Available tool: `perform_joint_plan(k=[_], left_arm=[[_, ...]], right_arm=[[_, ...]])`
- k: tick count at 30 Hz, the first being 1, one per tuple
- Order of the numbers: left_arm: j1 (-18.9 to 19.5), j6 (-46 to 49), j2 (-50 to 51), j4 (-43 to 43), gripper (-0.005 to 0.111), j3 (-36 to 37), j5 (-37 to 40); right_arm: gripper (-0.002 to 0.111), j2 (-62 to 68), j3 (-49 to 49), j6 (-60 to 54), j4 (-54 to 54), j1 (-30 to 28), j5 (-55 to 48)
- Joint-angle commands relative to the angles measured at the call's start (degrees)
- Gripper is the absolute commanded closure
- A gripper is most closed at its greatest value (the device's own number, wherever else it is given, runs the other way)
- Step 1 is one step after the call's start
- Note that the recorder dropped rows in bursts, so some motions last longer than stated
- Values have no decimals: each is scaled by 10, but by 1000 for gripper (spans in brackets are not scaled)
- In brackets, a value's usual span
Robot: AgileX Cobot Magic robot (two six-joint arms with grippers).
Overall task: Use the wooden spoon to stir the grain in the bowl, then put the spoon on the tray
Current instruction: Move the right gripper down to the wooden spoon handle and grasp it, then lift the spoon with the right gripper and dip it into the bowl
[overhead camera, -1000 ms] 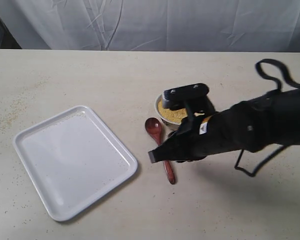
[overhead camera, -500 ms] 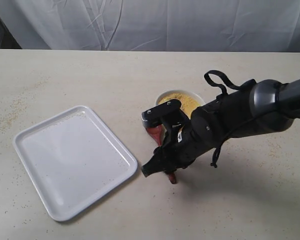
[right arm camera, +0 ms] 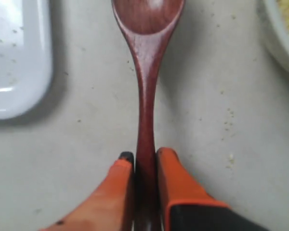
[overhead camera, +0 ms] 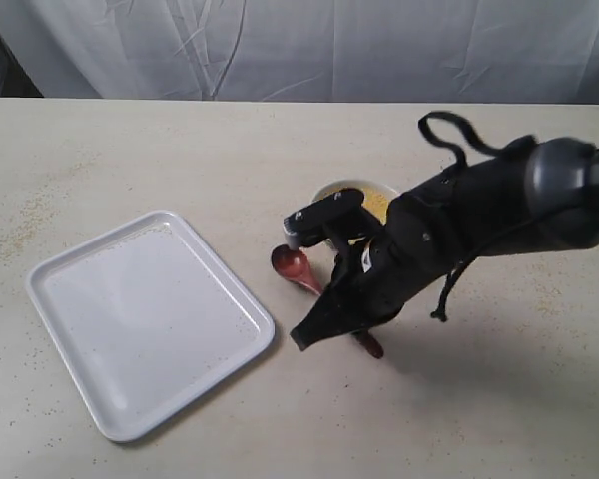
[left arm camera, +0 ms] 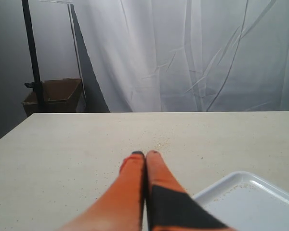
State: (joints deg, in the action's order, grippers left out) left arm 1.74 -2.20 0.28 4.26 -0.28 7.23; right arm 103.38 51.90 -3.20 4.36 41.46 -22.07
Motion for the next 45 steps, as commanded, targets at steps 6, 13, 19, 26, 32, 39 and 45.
perform_joint_plan(k=[6,13,19,26,32,39,45], left_arm=[[-3,-3,-3,-1,106,3,0],[-3,-3,-3,-1,106,3,0],[-3,-3,-3,-1,106,3,0],[-3,-3,-3,-1,106,3,0],[-3,-3,-3,-1,106,3,0],[-3,-3,-3,-1,106,3,0],[-3,-3,-3,-1,106,3,0]], right_arm=[[108,-214,51,89,-246,-12,-148],[109,-156,90,136,-424,-36,-254],[109,-58,90,122,-456,-36,-270],[109,2,94,122,-502,-36,-266],[109,35,124,109,-504,-31,-268],[109,71,131,87,-509,-20,-288],[109,72,138,87,-522,16,-318]])
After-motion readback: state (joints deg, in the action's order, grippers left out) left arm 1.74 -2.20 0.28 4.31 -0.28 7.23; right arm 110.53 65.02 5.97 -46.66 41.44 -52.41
